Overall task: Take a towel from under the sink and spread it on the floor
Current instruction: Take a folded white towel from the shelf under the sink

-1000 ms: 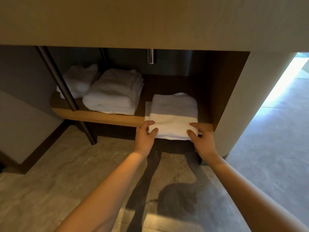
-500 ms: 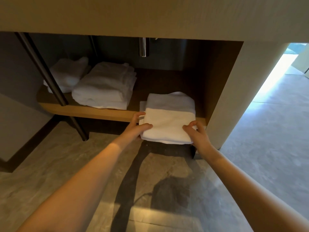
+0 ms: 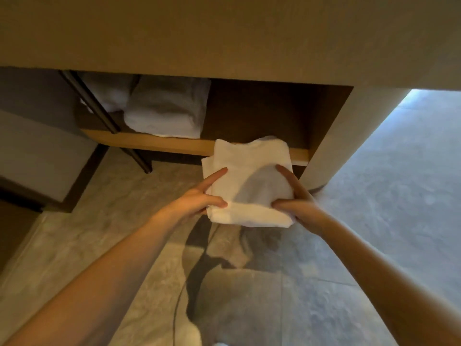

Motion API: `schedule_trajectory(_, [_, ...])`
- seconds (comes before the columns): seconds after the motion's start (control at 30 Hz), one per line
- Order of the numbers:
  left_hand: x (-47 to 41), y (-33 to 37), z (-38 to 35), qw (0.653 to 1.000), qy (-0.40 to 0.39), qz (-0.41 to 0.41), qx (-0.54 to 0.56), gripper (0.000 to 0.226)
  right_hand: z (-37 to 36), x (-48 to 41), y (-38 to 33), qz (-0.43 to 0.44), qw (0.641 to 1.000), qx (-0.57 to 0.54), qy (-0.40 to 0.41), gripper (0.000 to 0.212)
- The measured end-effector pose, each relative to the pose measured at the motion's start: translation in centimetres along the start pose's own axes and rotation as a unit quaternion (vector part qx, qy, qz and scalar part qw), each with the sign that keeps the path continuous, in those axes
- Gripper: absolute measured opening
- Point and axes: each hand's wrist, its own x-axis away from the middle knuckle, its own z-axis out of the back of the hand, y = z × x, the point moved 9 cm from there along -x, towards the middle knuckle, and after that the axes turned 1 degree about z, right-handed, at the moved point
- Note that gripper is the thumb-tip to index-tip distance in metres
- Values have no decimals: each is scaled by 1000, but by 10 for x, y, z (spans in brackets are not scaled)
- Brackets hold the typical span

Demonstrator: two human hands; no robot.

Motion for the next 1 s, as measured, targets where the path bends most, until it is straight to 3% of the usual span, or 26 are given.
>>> schedule_trajectory(0.13, [93, 30, -7, 998, -15, 25, 61, 84, -31, 71, -58, -47, 998, -45, -20, 87])
schedule_trajectory(0.23, [173, 67, -14, 998, -6, 45, 53, 82, -50, 135, -117, -69, 997, -17, -5, 85])
schedule_trajectory(0.57, [449, 248, -56, 999, 47, 7, 11, 88, -87, 369, -363, -36, 999, 25, 11, 87])
schedule_trajectory(0.77, [561, 365, -68, 990, 77, -121, 7, 80, -89, 446, -513, 77, 997, 3, -3, 89])
schedule_trajectory(1.0, [603, 507, -33, 952, 135, -273, -29, 81, -90, 441, -667, 234, 972, 19, -9, 86])
